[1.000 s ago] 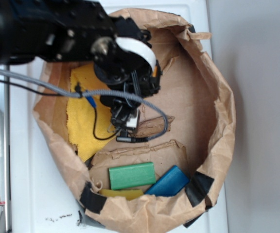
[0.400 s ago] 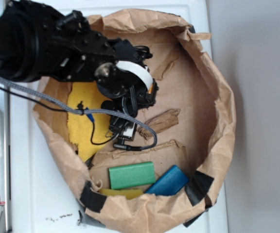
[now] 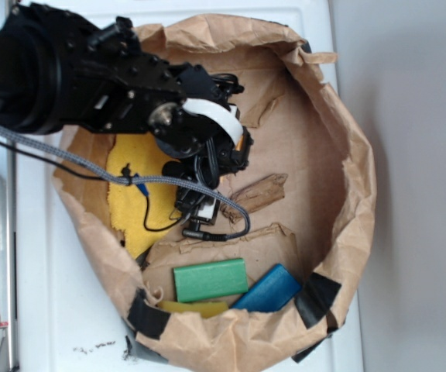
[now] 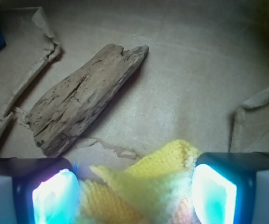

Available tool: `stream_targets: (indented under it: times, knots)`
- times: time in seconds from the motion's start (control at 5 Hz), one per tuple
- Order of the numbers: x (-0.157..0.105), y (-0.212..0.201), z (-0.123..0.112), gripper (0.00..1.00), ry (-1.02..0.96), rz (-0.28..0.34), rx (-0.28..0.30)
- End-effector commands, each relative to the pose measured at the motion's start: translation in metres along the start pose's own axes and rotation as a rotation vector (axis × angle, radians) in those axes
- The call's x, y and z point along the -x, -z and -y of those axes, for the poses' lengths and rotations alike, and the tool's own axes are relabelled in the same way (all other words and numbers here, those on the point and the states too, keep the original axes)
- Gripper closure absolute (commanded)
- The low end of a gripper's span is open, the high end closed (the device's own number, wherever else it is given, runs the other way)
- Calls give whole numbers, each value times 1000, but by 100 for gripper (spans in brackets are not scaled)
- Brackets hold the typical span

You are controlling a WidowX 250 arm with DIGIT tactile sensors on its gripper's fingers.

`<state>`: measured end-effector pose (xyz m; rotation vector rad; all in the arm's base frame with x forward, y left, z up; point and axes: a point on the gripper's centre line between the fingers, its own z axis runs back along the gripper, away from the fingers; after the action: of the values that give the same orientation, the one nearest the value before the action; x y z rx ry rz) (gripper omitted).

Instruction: Grab the yellow cloth.

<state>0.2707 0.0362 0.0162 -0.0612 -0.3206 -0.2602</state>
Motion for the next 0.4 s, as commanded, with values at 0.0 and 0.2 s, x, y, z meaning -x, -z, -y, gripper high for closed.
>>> stream_targets:
  times: [0.0,0.2]
  knots:
    - [-7,-3,2,100,-1,-17,15]
    - [-6,-5,2,100,-2,-13,19]
